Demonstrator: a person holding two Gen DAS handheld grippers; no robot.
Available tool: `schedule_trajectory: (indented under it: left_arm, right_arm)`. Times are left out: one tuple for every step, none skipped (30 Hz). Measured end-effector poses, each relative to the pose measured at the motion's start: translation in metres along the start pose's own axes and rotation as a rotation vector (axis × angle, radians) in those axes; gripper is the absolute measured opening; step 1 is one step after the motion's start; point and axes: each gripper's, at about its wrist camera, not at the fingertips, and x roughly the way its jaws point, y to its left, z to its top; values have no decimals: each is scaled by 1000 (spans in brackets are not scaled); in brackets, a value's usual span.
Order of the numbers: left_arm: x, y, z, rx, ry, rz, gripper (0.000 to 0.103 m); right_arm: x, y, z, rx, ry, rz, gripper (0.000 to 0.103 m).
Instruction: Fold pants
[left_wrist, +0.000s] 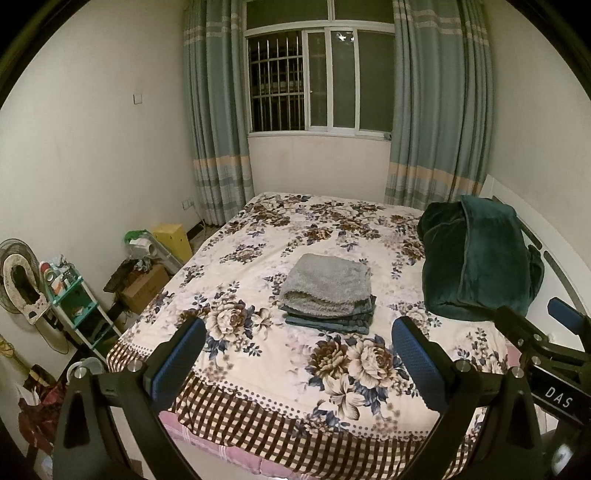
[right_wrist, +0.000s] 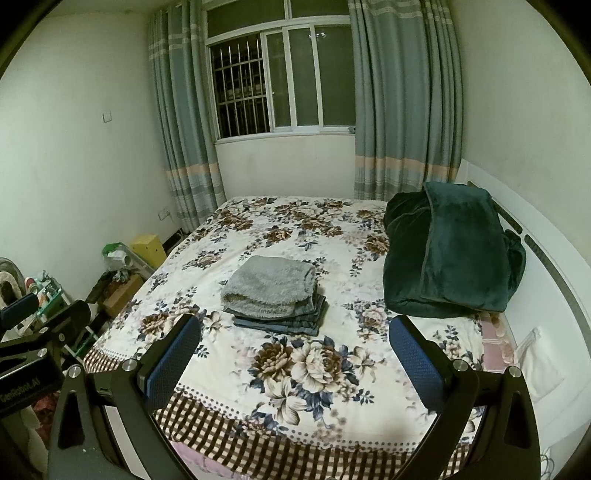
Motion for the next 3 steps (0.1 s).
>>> schedule_trajectory:
  left_arm:
    - [0, 1, -1, 0, -4, 0, 103]
    - [-2, 2, -1, -2, -5, 1, 103]
    - [-3, 3, -2, -4, -4, -1, 103]
  right_arm:
    - [0, 0, 0, -1, -1, 0, 103]
    - [0, 1, 0, -1, -1, 0, 103]
    - [0, 0, 0, -1, -1, 0, 103]
